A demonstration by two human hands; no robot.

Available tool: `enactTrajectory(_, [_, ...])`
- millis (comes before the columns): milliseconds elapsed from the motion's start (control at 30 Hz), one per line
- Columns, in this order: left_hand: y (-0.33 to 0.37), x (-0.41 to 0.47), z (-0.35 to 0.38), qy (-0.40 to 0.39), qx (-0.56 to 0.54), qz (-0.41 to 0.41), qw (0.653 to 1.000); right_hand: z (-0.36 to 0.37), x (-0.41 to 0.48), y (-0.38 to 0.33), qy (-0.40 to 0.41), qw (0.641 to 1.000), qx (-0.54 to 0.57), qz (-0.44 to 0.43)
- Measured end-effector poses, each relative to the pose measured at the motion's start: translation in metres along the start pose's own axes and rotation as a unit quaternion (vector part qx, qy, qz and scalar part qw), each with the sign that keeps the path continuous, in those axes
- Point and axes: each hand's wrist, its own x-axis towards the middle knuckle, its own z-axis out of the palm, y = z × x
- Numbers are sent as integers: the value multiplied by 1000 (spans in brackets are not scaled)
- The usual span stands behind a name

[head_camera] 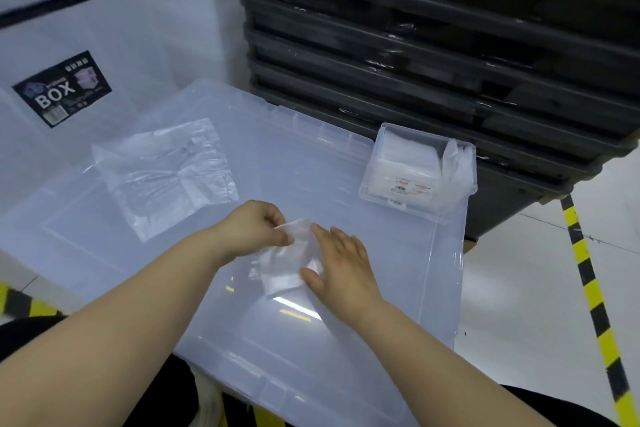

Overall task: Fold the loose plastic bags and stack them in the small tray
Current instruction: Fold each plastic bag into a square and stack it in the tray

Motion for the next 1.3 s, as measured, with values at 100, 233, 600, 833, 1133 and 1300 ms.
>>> enactTrajectory(100, [5,-3,2,26,-90,26,995,-7,4,-2,42,982,182,37])
enactTrajectory(233, [21,-7,6,42,-251,54,966,-33,8,1,58,866,481,125])
enactTrajectory(600, [94,24,27,109,-265,135,949,-121,18,35,178,864,444,155])
enactTrajectory(833, [125,67,37,122,-142,133,973,-163,42,68,217,937,208,176])
enactTrajectory(1133, [121,94,45,114,95,136,979,-152,45,90,274,943,99,163])
enactTrajectory(1300, [128,99,43,79,181,126,972,-153,53,89,219,969,-53,104])
